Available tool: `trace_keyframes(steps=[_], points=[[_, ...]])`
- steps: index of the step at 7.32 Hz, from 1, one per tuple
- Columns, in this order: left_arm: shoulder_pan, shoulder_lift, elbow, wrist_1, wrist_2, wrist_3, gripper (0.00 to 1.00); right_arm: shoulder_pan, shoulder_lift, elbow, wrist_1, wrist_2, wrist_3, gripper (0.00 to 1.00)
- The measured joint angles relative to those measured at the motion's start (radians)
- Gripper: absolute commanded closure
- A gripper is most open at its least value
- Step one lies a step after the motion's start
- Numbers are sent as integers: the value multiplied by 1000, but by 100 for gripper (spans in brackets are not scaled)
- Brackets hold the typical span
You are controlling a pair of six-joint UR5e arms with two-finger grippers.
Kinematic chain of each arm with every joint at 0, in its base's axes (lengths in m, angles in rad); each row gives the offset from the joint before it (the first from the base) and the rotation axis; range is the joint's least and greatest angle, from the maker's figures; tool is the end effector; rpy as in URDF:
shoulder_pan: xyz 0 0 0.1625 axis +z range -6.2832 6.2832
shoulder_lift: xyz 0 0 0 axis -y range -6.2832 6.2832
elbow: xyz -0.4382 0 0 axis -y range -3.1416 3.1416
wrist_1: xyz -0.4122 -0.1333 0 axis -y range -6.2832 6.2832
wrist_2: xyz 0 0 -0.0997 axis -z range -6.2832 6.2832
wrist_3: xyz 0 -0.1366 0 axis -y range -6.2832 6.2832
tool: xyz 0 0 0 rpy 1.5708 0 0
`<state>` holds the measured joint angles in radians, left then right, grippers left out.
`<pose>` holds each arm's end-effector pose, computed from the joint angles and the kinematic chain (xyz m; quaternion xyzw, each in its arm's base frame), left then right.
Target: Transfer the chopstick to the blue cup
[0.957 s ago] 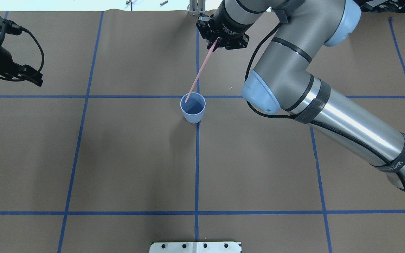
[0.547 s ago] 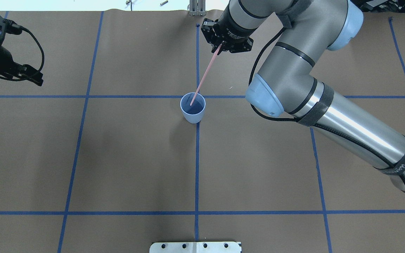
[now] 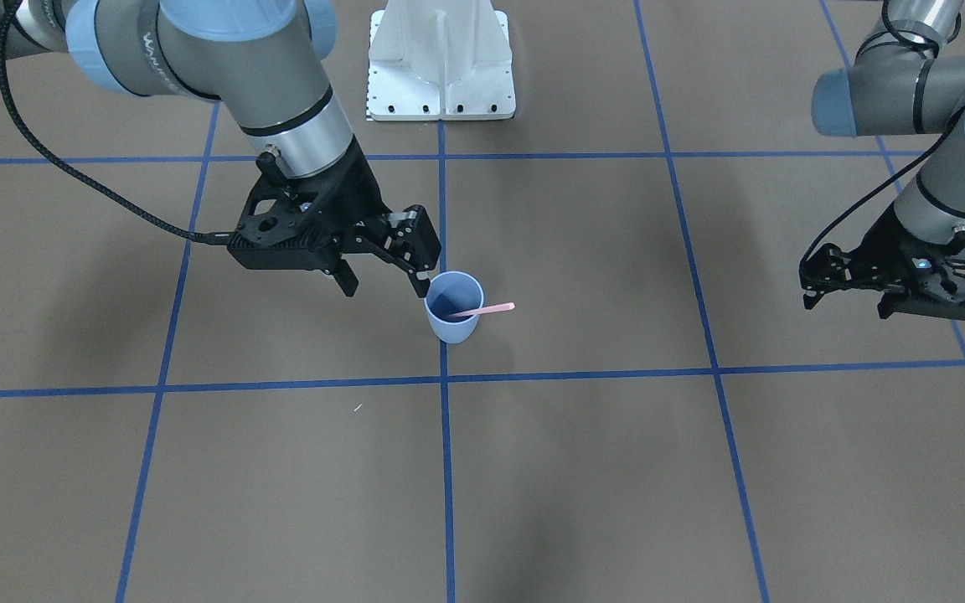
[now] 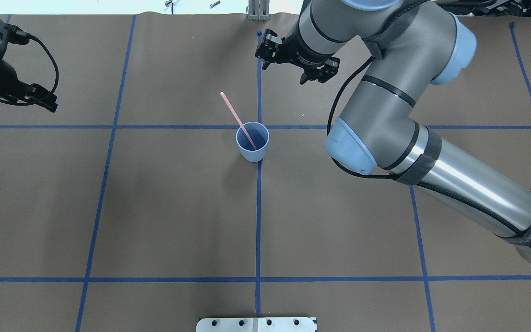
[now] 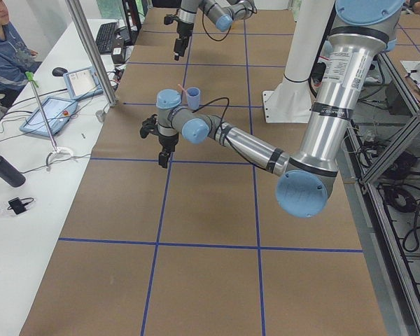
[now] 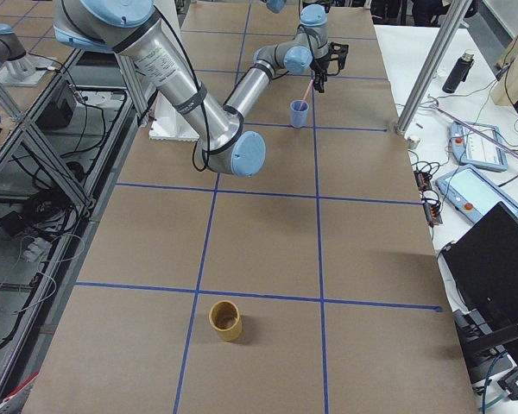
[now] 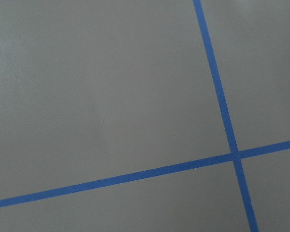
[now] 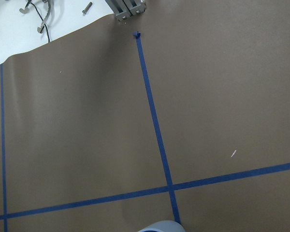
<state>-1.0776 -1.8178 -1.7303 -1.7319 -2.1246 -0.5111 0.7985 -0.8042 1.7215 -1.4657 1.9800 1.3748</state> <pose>0.2452 -0.5860 0.4688 0.1098 0.3597 0.0683 0.9241 -0.4413 -0.5662 0.1311 0.0728 -0.5055 0.1585 0.8450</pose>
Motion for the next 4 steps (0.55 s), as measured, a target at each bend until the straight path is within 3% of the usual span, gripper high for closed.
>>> trace_keyframes(steps=[2, 4], points=[[-8, 1, 0, 0, 0, 7, 2, 116, -148, 76, -2, 95, -141, 0], [-19, 4, 0, 1, 0, 9, 2, 256, -321, 96, -1, 193, -428, 0]])
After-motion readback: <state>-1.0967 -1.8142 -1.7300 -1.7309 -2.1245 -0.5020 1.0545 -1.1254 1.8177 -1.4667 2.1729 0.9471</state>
